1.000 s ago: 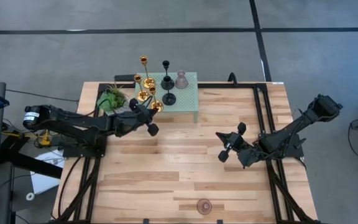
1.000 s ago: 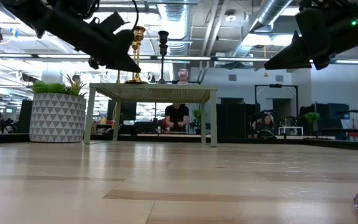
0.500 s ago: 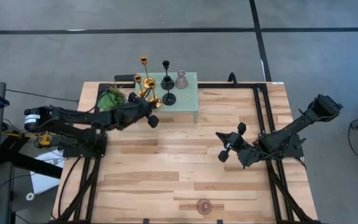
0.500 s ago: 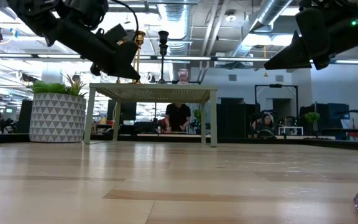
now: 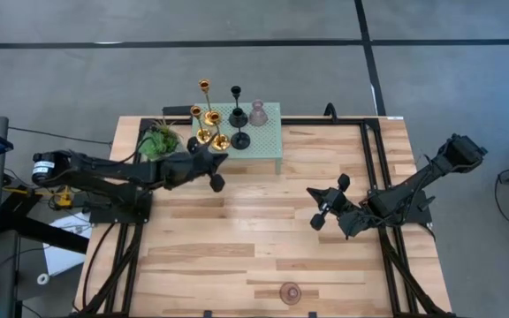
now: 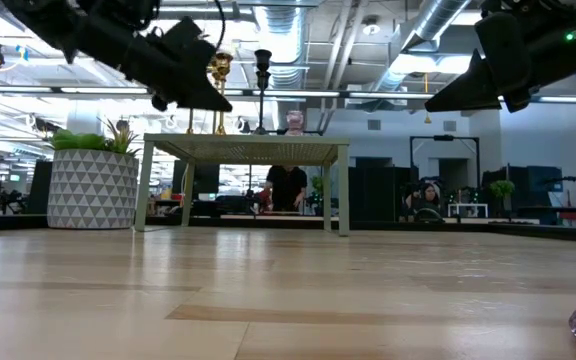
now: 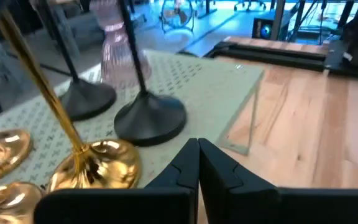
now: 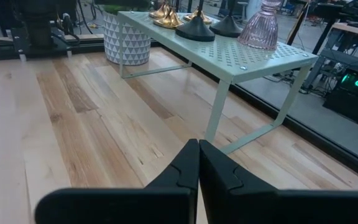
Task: Pick & Place candle stick holders
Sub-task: Put the pink glass candle holder on the shelf
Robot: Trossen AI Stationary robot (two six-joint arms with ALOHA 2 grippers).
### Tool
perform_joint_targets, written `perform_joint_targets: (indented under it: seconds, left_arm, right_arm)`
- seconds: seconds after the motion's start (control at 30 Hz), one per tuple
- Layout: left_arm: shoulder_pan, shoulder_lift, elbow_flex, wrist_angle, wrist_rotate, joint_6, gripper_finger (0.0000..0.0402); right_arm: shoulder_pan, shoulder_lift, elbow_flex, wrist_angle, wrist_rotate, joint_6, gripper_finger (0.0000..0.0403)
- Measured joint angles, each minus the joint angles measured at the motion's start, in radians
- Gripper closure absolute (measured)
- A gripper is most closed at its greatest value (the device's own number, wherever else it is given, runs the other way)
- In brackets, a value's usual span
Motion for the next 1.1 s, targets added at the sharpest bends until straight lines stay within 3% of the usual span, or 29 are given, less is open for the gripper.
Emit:
perform_joint_targets:
  seconds: [0.13, 0.43, 0.67, 0.87, 1.1]
  left_arm:
    - [-0.112, -0.057, -0.001, -0.003, -0.06, 0.016, 0.0398]
    - [-0.441, -0.125, -0.001, -0.13, 0.0, 0.061, 0.0397]
    - [-0.68, -0.125, -0.001, -0.222, -0.279, 0.062, 0.0397]
    - [-0.748, -0.125, -0.001, -0.222, -0.279, 0.062, 0.0396]
    - [-0.748, -0.125, -0.001, -0.221, -0.279, 0.061, 0.0395]
  right_arm:
    - [0.0, 0.0, 0.0, -0.001, 0.0, 0.0, 0.0403]
    - [0.001, 0.0, 0.0, 0.001, -0.081, -0.027, 0.0403]
    - [0.003, -0.004, 0.0, -0.008, -0.145, -0.053, 0.0403]
    - [0.008, -0.048, 0.0, -0.037, -0.241, -0.053, 0.0403]
    - [0.007, -0.067, 0.0, -0.037, -0.265, -0.053, 0.0403]
